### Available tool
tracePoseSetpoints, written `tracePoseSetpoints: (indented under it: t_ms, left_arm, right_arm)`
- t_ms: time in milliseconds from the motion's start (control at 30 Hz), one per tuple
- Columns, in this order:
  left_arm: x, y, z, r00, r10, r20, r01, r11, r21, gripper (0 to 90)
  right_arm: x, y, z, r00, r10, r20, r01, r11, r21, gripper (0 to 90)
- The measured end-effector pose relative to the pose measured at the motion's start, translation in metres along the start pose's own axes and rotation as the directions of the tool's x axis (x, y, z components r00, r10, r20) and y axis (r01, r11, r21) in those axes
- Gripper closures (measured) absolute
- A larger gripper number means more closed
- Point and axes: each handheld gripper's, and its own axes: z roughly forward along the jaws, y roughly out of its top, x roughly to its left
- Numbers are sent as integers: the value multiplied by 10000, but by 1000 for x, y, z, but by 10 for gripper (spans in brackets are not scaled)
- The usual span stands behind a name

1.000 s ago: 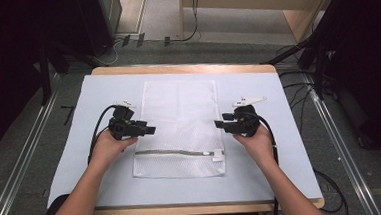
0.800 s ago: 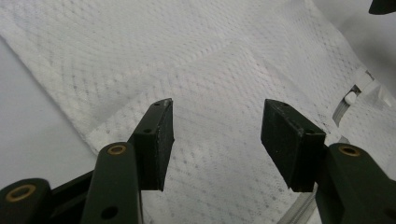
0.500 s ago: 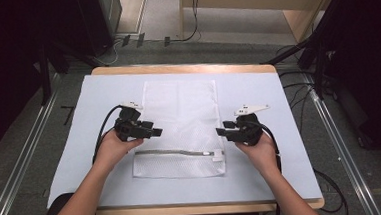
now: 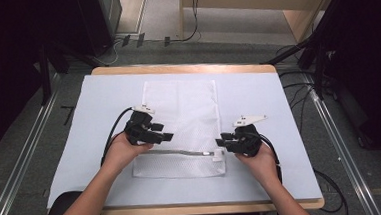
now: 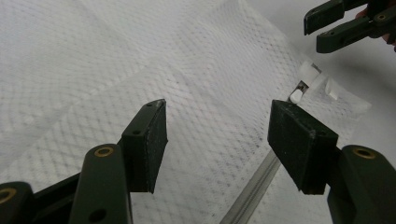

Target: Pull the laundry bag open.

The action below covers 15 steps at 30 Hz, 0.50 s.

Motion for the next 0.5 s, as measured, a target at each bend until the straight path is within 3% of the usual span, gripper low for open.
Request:
tracePoseSetpoints:
  t_ms: [167, 500]
  left_arm:
    - [-8, 4, 5, 9999, 145, 91, -145, 9999, -69, 391]
    - [-23, 10, 17, 9980, 541, 324, -539, 9985, -56, 405]
  right_arm:
    - [2, -3, 0, 9998, -74, -194, 77, 9998, 195, 790]
    - [5, -11, 6, 9992, -304, -255, 324, 9961, 823, 862]
